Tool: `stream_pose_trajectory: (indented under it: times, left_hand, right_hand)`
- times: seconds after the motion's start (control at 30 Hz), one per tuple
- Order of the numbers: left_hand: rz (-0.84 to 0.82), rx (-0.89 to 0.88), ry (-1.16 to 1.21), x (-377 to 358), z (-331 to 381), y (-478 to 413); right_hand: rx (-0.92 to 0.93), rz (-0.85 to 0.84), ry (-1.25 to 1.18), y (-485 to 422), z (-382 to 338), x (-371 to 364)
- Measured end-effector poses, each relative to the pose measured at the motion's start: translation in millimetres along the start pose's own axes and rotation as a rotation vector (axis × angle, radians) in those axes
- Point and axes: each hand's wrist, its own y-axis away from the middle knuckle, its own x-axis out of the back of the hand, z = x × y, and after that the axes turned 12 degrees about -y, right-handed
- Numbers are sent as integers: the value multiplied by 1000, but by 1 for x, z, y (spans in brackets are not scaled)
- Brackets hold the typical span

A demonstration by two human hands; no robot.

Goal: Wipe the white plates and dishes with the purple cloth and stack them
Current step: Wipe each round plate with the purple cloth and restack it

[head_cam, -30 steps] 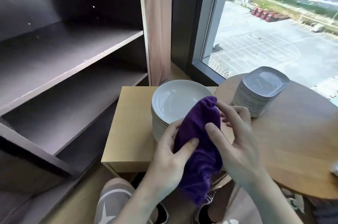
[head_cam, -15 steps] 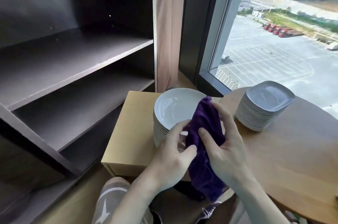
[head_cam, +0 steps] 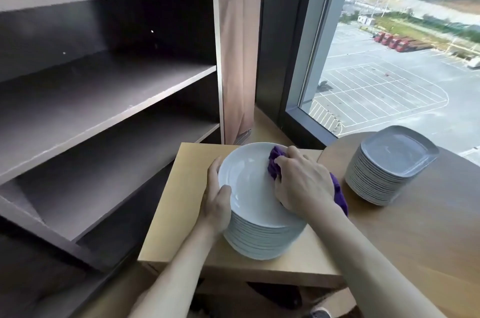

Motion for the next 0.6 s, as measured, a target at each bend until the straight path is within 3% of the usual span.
stream_pose_trajectory:
  times: [0.27, 0.43, 0.6]
  left_hand:
    - [-18, -112, 28, 2, -21, -9]
    - [-44, -125, 45, 5, -23, -7]
    - [-62, -115, 114, 5, -20, -8]
  right_hand:
    - [9, 8, 43, -22, -9, -13]
    - [196, -52, -123, -26, -44, -27]
    - [221, -190, -284, -15, -45, -18]
